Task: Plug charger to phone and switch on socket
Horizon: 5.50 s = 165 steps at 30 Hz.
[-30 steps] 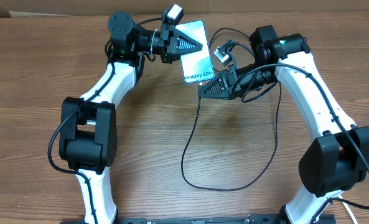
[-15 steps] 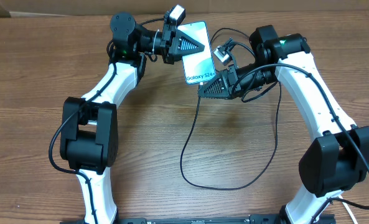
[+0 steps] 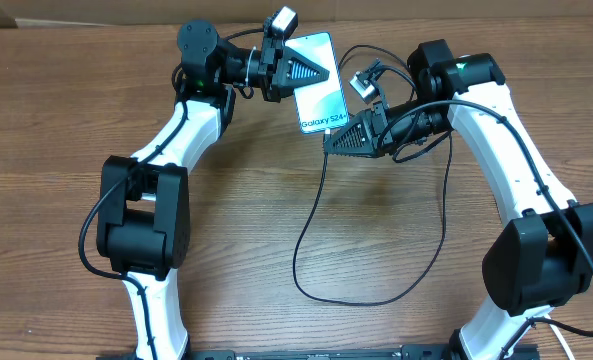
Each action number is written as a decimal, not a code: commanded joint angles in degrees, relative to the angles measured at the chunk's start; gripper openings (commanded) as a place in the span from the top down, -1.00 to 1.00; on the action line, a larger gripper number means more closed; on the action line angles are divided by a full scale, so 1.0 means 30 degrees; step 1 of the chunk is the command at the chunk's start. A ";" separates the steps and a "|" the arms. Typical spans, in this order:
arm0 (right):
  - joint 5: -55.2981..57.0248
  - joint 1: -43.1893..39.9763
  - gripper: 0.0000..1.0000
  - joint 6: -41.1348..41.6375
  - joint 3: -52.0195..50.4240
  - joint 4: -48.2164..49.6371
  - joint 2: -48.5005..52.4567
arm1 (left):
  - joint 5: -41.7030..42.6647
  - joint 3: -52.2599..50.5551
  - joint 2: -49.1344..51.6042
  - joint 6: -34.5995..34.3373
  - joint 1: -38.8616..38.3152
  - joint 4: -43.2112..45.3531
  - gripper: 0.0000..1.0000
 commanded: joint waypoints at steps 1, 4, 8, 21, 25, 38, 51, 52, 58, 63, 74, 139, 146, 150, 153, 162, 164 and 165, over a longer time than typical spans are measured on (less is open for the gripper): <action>-0.0277 -0.0364 0.93 -0.0131 0.0481 0.0248 -0.0510 | 0.0729 0.0605 -0.0146 -0.0073 -0.0248 0.0102 0.92; -0.0474 -0.0393 0.93 -0.0131 0.0481 0.0233 -0.0510 | 0.0729 0.0605 -0.0146 -0.0066 -0.0248 0.0102 0.92; -0.0488 -0.0175 0.93 -0.0554 0.0481 -0.0364 -0.0510 | 0.0729 0.0605 -0.0146 -0.0066 -0.0248 0.0102 0.92; -0.0342 0.0393 0.93 -0.1137 0.0474 -0.0852 -0.0510 | 0.0729 0.0605 -0.0146 -0.0073 -0.0248 0.0102 0.92; -0.0058 0.0874 0.93 -0.1071 0.0474 -0.0692 -0.0510 | 0.0729 0.0605 -0.0146 -0.0080 -0.0248 0.0095 0.92; 0.0036 0.0787 0.93 -0.1071 0.0474 -0.0619 -0.0510 | 0.0729 0.0605 -0.0146 -0.0153 -0.0248 0.0102 0.92; 0.0051 0.0102 0.93 -0.1071 0.0474 -0.0634 -0.0510 | 0.0729 0.0605 -0.0146 -0.0153 -0.0248 0.0102 0.92; -0.0066 0.0109 0.93 -0.1071 0.0474 -0.0627 -0.0510 | 0.0729 0.0605 -0.0146 -0.0153 -0.0248 0.0095 0.92; -0.0058 0.0146 0.93 -0.1064 0.0474 -0.0692 -0.0510 | 0.0729 0.0605 -0.0146 -0.0153 -0.0248 0.0102 0.92; -0.0168 0.0291 0.93 -0.1064 0.0474 -0.0546 -0.0510 | 0.0729 0.0605 -0.0146 -0.0153 -0.0248 0.0095 0.92; -0.0699 0.0291 0.93 -0.1056 0.0474 -0.0415 -0.0510 | 0.0721 0.0605 -0.0146 -0.0299 -0.0255 0.0102 0.92; -0.0488 0.0590 0.93 -0.0707 0.0474 -0.0466 -0.0510 | 0.0576 0.0612 -0.0146 0.0219 -0.0262 -0.0408 0.92; -0.0495 0.0590 0.93 -0.0627 0.0474 -0.0270 -0.0510 | 0.0685 0.0605 -0.0146 0.0379 -0.0255 -0.0408 0.92; -0.0488 0.0590 0.93 -0.0627 0.0474 -0.0270 -0.0510 | 0.0685 0.0605 -0.0146 0.0386 -0.0255 -0.0408 0.92; -0.0488 0.0590 0.93 -0.0627 0.0474 -0.0270 -0.0510 | 0.0685 0.0605 -0.0146 0.0437 -0.0255 -0.0408 0.92; -0.0262 0.0590 0.93 -0.0634 0.0474 -0.0255 -0.0510 | 0.0685 0.0605 -0.0146 0.0051 -0.0255 -0.0401 0.92; -0.0248 0.0590 0.93 -0.0634 0.0474 -0.0255 -0.0510 | 0.0685 0.0605 -0.0146 0.0044 -0.0248 -0.0401 0.92; -0.0189 0.0583 0.93 -0.0634 0.0474 -0.0255 -0.0510 | 0.0685 0.0605 -0.0146 -0.0036 -0.0248 -0.0408 0.91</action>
